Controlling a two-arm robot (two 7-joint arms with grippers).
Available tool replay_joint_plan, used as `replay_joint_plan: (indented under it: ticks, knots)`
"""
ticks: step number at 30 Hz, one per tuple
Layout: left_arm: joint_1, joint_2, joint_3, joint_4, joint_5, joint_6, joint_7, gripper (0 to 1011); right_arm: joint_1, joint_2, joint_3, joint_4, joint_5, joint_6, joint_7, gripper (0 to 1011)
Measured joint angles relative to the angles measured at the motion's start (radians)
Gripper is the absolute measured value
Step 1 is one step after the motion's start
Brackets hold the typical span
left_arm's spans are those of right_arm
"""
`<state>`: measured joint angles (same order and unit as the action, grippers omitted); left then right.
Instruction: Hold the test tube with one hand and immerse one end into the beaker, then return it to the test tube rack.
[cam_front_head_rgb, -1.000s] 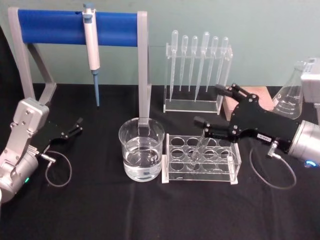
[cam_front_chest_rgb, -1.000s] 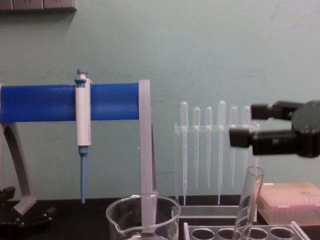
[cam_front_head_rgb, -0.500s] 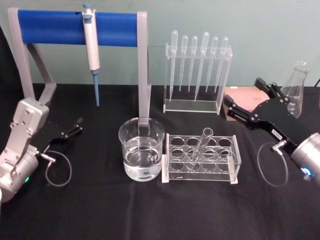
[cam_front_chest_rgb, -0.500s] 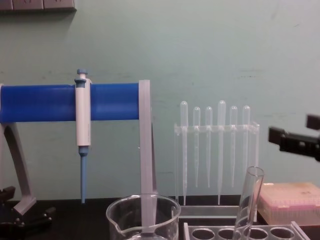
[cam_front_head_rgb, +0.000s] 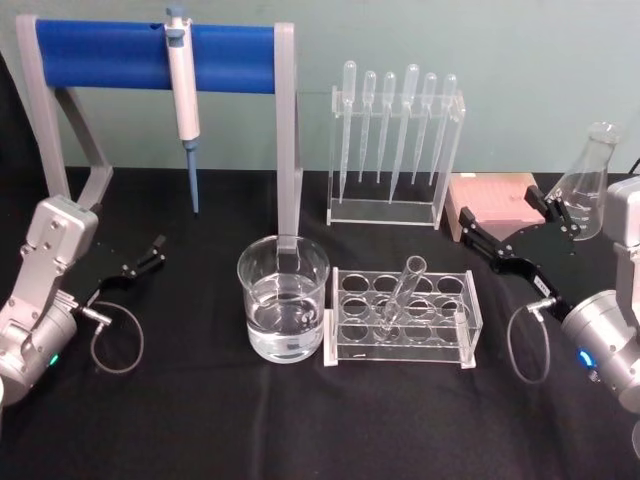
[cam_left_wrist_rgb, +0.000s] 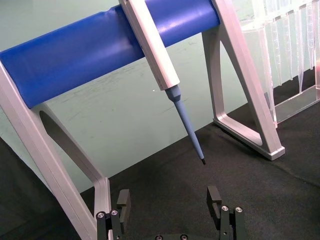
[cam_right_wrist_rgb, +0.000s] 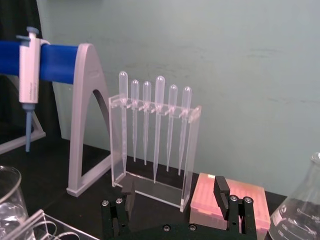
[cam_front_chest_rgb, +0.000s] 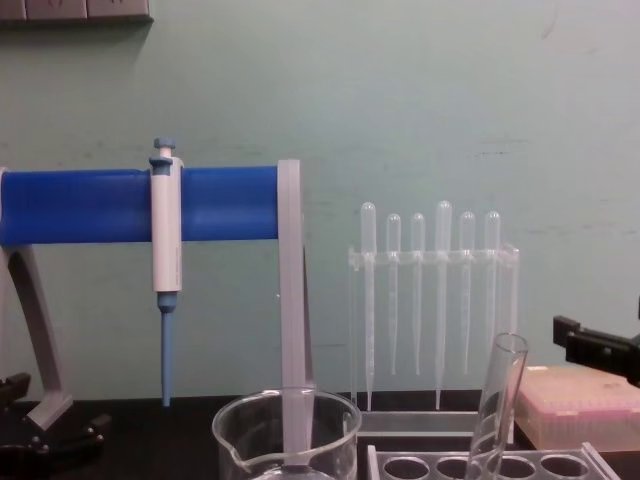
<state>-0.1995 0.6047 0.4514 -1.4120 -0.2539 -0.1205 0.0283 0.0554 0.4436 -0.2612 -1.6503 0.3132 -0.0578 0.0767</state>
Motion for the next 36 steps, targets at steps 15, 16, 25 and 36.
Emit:
replay_joint_plan:
  ticks: [15,16,25,36]
  knots:
    - [0.0,0.0,0.0,0.0,0.0,0.0,0.0,1000,-0.003,-0.006,0.007,0.007,-0.021,0.011,0.005,1003]
    - [0.0,0.0,0.0,0.0,0.0,0.0,0.0,1000,-0.003,-0.006,0.006,0.007,-0.02,0.011,0.006,1003]
    - [0.0,0.0,0.0,0.0,0.0,0.0,0.0,1000,-0.002,-0.005,0.006,0.007,-0.018,0.011,0.007,1003]
    - [0.0,0.0,0.0,0.0,0.0,0.0,0.0,1000,-0.002,-0.005,0.005,0.006,-0.016,0.01,0.007,1003]
